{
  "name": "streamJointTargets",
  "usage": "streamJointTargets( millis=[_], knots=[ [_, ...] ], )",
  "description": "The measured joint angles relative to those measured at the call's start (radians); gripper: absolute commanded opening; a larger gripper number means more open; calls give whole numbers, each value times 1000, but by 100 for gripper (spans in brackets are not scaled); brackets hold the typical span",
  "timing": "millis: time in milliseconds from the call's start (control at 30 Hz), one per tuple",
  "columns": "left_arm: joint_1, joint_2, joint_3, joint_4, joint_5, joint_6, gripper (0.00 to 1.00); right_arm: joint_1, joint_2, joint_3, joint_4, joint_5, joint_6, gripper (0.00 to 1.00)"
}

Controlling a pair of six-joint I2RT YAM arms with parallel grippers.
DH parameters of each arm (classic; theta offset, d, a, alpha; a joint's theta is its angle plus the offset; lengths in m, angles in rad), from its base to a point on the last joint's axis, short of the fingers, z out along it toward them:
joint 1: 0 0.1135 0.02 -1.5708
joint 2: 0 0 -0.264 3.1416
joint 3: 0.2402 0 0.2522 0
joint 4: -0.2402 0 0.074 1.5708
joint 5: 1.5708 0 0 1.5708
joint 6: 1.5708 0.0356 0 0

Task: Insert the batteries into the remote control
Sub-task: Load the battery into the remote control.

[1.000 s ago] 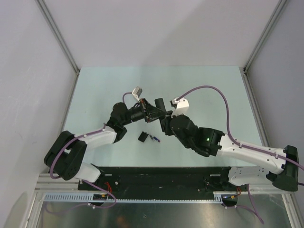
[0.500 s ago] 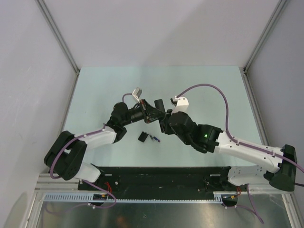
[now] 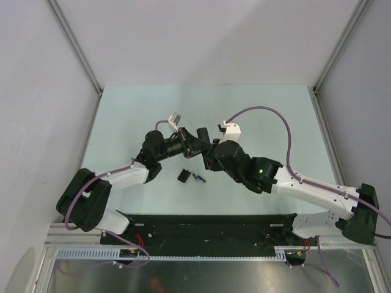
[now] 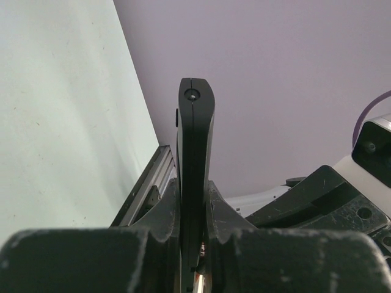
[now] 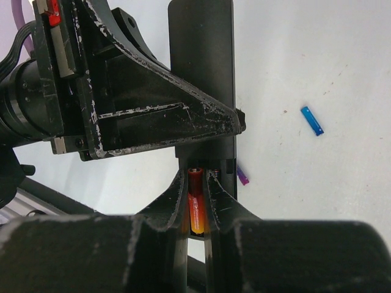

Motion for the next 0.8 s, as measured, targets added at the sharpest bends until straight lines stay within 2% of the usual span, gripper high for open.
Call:
streamJointTargets(
  millis=[333, 467, 800],
  knots=[
    [29, -6, 0, -18, 21, 0, 0, -13, 19, 6, 16, -40, 15, 0],
    [37, -6, 0, -20, 31, 1, 0, -21, 31, 10, 25, -55, 22, 10],
    [42, -17, -3, -34, 29, 10, 0, -38, 38, 14, 33, -93, 33, 19]
  ],
)
